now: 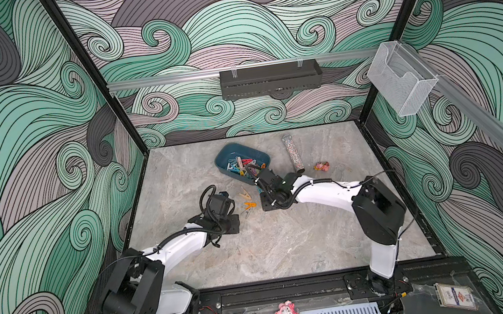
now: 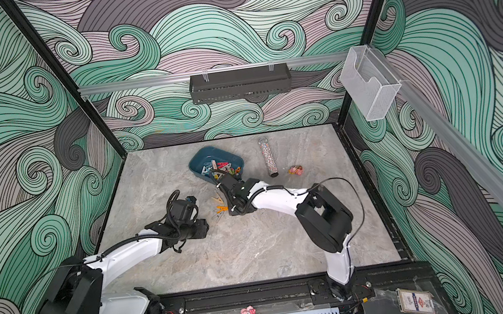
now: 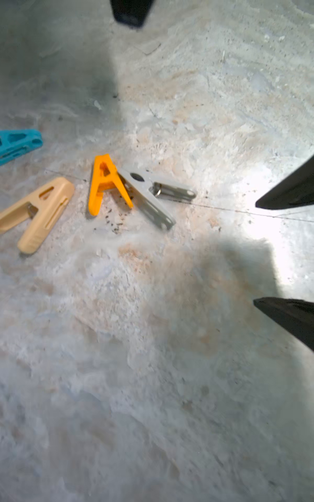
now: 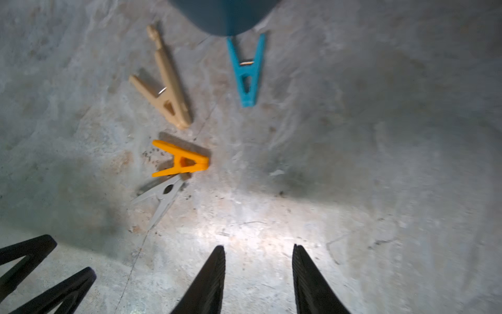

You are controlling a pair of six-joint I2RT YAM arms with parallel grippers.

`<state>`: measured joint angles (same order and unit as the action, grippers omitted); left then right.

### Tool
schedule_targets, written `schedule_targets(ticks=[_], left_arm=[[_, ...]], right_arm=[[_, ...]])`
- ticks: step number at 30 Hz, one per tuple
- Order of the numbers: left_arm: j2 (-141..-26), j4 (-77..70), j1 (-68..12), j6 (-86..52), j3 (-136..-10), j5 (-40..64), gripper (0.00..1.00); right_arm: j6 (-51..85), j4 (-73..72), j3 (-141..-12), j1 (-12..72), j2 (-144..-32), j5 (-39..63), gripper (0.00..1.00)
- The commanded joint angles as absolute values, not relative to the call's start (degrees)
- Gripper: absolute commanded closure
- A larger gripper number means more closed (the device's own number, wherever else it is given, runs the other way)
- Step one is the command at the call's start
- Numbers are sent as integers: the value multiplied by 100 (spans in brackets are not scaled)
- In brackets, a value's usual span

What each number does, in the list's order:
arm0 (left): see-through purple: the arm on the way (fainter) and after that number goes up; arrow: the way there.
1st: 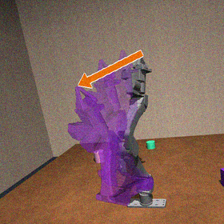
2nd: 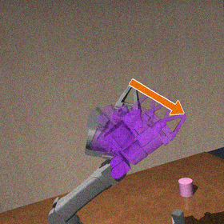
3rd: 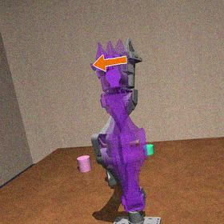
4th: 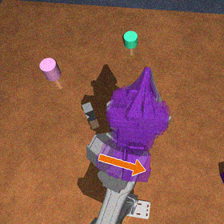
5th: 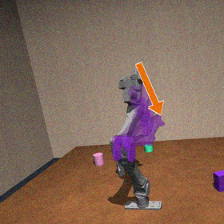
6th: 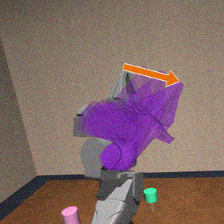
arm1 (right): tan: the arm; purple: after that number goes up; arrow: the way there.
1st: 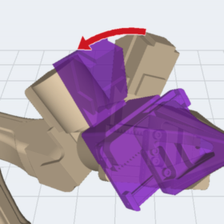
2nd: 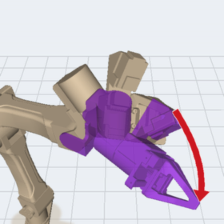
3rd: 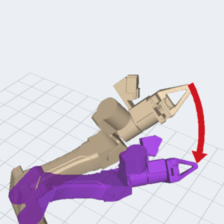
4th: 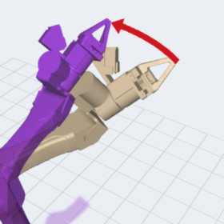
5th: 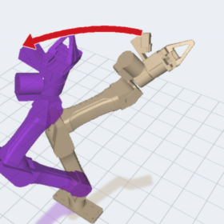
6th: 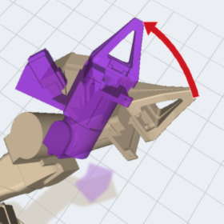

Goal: Put the clothespins into the storage box
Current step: Pick up the clothespin from the center of the board.

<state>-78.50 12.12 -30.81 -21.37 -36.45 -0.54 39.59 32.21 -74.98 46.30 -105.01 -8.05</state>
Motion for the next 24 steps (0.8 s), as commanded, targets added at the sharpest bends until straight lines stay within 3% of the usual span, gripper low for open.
schedule_targets(ticks=[1,6,10,24], left_arm=[[-8081,1105,-3164,-1698,-4069,174,53],[-8563,1247,-3182,-1369,-4382,242,64],[-8780,1287,-3191,-1269,-4490,307,66],[-9191,1332,-3198,-976,-4766,114,71]], right_arm=[[4003,3331,-7230,4554,-10210,-1028,57],[4060,3252,-6981,4509,-10073,-962,57],[4053,3200,-6952,4500,-10099,-853,56],[1975,3188,-6894,4623,-9916,502,33]])
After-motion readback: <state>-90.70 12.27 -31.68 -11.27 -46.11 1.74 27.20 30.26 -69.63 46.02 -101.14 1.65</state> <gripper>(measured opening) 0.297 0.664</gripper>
